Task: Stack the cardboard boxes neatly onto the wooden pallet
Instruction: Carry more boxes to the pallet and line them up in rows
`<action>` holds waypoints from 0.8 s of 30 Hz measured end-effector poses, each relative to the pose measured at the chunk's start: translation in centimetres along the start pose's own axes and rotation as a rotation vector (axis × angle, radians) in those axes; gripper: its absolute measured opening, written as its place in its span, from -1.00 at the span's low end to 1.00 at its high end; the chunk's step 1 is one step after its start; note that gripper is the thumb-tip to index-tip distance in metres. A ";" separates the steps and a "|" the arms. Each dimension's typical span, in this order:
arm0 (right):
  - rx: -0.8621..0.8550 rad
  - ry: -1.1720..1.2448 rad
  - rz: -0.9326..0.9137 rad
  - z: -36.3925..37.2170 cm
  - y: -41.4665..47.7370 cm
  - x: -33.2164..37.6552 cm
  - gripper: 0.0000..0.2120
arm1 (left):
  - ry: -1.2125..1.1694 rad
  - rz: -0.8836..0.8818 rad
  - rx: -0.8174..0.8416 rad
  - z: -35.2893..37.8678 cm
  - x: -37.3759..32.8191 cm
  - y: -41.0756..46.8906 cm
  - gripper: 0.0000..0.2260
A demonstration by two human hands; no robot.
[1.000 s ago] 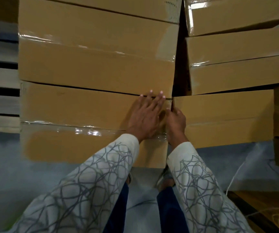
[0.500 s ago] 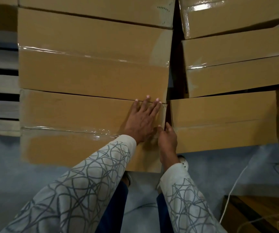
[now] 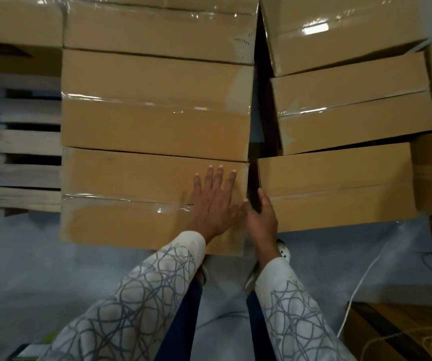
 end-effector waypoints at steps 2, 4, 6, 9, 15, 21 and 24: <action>0.012 -0.066 -0.053 -2.2 -0.8 1.9 -0.43 | -0.042 -0.027 -0.032 -1.4 -1.1 -2.5 -0.33; 0.029 -0.146 -0.098 -4.6 -2.1 3.8 -0.43 | -0.060 -0.052 -0.030 -2.9 -2.6 -5.0 -0.32; 0.062 -0.223 -0.147 -7.1 -4.0 5.8 -0.43 | -0.074 -0.075 -0.055 -5.0 -4.1 -7.5 -0.29; 0.117 -0.341 -0.249 -10.8 -7.7 8.6 -0.42 | -0.105 -0.110 -0.103 -8.4 -6.2 -11.3 -0.30; 0.213 -0.448 -0.363 -16.9 -15.5 10.8 -0.40 | -0.136 -0.153 -0.187 -13.7 -9.8 -18.0 -0.27; 0.234 -0.456 -0.469 -22.5 -21.8 12.6 -0.40 | -0.172 -0.194 -0.285 -17.9 -13.2 -24.5 -0.27; 0.247 -0.498 -0.544 -25.0 -24.4 13.4 -0.40 | -0.202 -0.239 -0.285 -18.8 -13.7 -28.0 -0.25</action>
Point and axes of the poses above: each hand's wrist, its own y-axis towards the middle knuckle, its own z-axis out of the palm, x = y × z, the point moved 10 cm from there along y, towards the middle knuckle, and after that the axes turned 6 degrees about -x, right-handed, at the moved point
